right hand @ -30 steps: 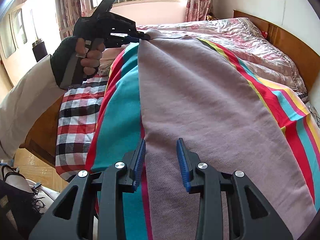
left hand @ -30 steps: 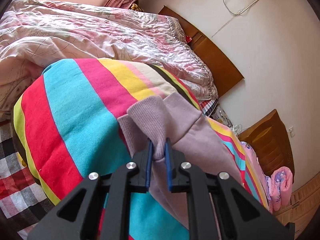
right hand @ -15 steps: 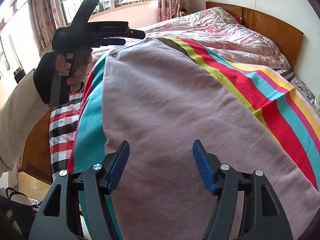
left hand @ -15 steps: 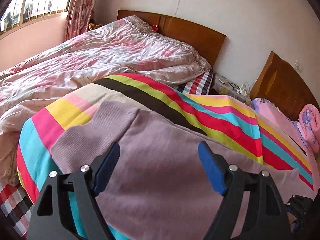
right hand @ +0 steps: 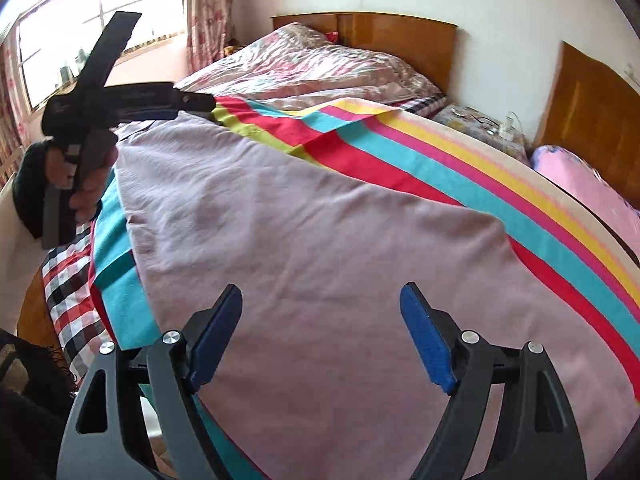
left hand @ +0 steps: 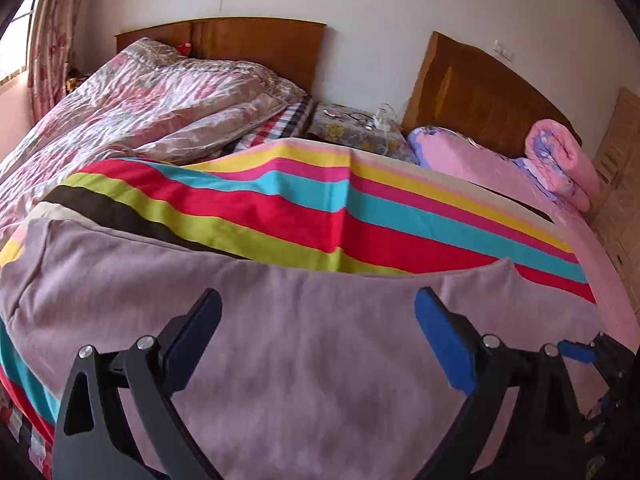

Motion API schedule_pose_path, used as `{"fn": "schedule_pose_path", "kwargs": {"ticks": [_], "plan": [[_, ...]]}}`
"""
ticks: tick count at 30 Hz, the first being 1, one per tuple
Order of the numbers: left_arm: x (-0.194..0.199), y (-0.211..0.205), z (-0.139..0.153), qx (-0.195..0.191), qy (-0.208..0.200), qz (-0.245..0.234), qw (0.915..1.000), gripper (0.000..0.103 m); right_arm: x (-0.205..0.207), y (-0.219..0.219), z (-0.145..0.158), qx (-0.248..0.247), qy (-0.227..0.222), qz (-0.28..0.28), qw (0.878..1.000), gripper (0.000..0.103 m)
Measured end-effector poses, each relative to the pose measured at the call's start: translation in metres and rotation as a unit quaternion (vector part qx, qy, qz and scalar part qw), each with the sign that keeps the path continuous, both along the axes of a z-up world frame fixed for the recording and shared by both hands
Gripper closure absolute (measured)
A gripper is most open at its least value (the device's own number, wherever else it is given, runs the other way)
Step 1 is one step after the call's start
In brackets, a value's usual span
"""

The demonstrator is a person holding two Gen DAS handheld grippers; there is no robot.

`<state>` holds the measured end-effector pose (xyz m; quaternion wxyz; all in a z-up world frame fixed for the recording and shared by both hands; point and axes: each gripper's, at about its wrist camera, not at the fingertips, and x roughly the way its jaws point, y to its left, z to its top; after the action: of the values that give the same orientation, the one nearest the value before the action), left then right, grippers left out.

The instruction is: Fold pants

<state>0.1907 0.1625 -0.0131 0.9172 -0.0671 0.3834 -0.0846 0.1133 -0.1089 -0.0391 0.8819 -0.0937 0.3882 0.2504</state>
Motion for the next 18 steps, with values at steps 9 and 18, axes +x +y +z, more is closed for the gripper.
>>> {"fn": "schedule_pose_path", "kwargs": {"ticks": [9, 18], "plan": [[0.007, -0.218, -0.068, 0.085, 0.075, -0.201, 0.9729, 0.006, -0.039, -0.187, -0.044, -0.025, 0.065, -0.239, 0.969, 0.02], [0.004, -0.237, -0.088, 0.135, 0.085, -0.179, 0.9707, 0.001, -0.093, -0.232, -0.041, -0.013, 0.02, -0.222, 0.975, 0.02]]}}
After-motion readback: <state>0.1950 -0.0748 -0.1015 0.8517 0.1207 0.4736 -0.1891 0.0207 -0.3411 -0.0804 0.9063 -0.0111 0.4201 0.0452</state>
